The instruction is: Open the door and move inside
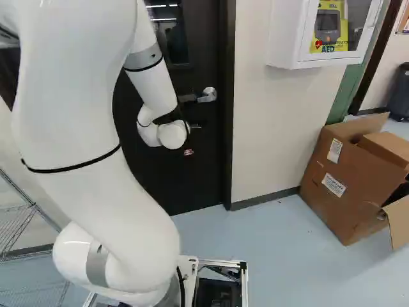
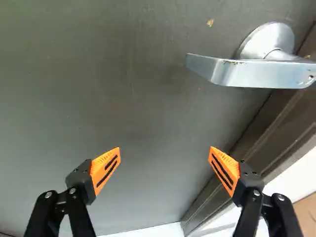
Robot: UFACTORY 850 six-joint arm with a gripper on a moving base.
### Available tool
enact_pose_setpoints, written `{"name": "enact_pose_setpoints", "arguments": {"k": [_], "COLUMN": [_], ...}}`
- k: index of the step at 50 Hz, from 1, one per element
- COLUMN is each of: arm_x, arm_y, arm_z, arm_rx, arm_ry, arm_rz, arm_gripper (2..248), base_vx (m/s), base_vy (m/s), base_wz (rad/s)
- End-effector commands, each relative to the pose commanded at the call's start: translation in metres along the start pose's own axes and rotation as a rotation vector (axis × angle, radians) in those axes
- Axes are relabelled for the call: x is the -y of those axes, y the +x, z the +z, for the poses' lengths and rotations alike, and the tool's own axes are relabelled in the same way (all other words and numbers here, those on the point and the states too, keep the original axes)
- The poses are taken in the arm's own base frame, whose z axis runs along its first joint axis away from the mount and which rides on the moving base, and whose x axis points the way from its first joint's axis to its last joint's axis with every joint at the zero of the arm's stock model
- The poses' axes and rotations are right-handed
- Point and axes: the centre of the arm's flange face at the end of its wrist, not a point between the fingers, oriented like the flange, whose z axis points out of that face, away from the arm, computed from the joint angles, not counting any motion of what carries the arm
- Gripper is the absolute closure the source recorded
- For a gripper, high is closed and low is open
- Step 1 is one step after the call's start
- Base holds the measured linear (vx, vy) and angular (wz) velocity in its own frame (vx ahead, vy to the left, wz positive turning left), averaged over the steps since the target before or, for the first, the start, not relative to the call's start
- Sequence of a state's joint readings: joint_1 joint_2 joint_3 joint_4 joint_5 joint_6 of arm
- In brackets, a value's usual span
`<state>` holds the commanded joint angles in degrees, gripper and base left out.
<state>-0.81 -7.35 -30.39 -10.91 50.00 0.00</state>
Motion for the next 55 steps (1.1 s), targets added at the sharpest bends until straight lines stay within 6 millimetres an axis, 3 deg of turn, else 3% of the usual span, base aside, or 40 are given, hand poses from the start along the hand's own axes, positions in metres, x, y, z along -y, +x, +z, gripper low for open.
{"name": "enact_pose_setpoints", "arguments": {"k": [15, 55], "arm_x": [0.0, -0.002], "arm_y": [0.008, 0.045], "arm_z": [-0.024, -0.041], "arm_rx": [-0.029, -0.125], "arm_ry": [-0.009, -0.021], "arm_rz": [-0.003, -0.017], "arm_gripper": [3, 3], "base_vx": [0.0, 0.0], "base_vy": [0.0, 0.0], "base_wz": [0.0, 0.0]}}
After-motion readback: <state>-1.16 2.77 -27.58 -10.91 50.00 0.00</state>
